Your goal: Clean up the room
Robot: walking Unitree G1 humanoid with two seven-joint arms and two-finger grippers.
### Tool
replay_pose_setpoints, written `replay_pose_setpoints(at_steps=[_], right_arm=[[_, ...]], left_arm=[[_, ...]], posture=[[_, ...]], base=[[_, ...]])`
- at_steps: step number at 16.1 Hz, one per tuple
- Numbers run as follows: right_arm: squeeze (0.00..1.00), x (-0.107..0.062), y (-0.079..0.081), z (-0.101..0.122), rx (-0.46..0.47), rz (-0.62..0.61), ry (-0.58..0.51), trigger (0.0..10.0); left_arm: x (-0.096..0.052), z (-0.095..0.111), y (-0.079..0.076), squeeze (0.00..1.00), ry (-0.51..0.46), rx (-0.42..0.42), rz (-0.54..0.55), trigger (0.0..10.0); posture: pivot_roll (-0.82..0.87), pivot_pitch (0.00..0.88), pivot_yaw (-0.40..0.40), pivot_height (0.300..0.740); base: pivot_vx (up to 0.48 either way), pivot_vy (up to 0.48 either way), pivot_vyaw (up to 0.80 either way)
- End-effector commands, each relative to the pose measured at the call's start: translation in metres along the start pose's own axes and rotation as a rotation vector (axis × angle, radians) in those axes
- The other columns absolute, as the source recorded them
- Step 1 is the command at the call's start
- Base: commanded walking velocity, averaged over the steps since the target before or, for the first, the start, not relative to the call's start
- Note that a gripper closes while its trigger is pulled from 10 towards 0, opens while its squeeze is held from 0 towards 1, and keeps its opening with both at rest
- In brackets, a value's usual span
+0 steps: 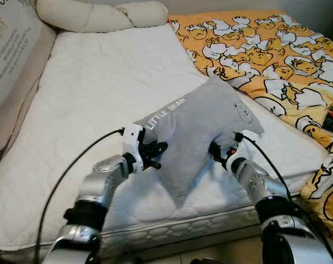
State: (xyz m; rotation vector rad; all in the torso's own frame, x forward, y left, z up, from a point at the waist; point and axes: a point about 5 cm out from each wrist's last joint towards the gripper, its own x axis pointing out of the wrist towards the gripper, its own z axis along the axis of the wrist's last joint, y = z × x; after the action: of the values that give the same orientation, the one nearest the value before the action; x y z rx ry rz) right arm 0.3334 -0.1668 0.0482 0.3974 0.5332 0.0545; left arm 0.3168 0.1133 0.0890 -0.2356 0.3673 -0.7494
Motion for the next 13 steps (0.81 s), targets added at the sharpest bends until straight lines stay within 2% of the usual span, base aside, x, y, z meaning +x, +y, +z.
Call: replay_pose_setpoints(at_steps=[1, 3, 4, 6, 9, 11, 13], right_arm=[[0.00, 0.003, 0.006, 0.001, -0.017, 0.024, 0.011, 10.0], [0.00, 0.009, 0.024, 0.007, -0.042, 0.090, 0.009, 10.0], [0.00, 0.010, 0.031, 0.010, -0.045, 0.118, 0.000, 10.0], [0.00, 0.014, 0.056, 0.022, -0.066, 0.231, -0.038, 10.0], [0.00, 0.013, 0.080, 0.035, -0.112, 0.363, -0.083, 10.0], [0.00, 0.011, 0.085, 0.039, -0.151, 0.426, -0.090, 10.0], [0.00, 0.010, 0.069, 0.033, -0.182, 0.368, -0.073, 10.0]], left_arm=[[0.001, 0.004, -0.012, 0.00, 0.008, 0.012, -0.094, 0.0], [-0.011, 0.007, -0.024, 0.00, 0.023, 0.025, -0.202, 0.0], [-0.014, 0.007, -0.027, 0.00, 0.030, 0.031, -0.223, 0.0], [-0.022, 0.005, -0.040, 0.00, 0.047, 0.040, -0.272, 0.0], [-0.028, 0.005, -0.054, 0.00, 0.051, 0.005, -0.322, 0.0], [-0.032, 0.006, -0.072, 0.00, 0.040, 0.023, -0.416, 0.0], [-0.028, 0.004, -0.084, 0.00, 0.052, 0.045, -0.449, 0.0]], posture=[[-0.06, 0.052, -0.018, 0.740], [-0.05, 0.053, -0.023, 0.740], [-0.04, 0.053, -0.026, 0.740], [-0.04, 0.054, -0.028, 0.740], [-0.04, 0.058, -0.029, 0.740], [-0.05, 0.063, -0.027, 0.740], [-0.06, 0.067, -0.026, 0.740]], base=[[0.000, 0.000, 0.00], [0.000, 0.000, 0.00], [0.000, 0.000, 0.00], [0.000, 0.000, 0.00], [0.000, 0.000, 0.00], [0.000, 0.000, 0.00], [0.000, 0.000, 0.00]])
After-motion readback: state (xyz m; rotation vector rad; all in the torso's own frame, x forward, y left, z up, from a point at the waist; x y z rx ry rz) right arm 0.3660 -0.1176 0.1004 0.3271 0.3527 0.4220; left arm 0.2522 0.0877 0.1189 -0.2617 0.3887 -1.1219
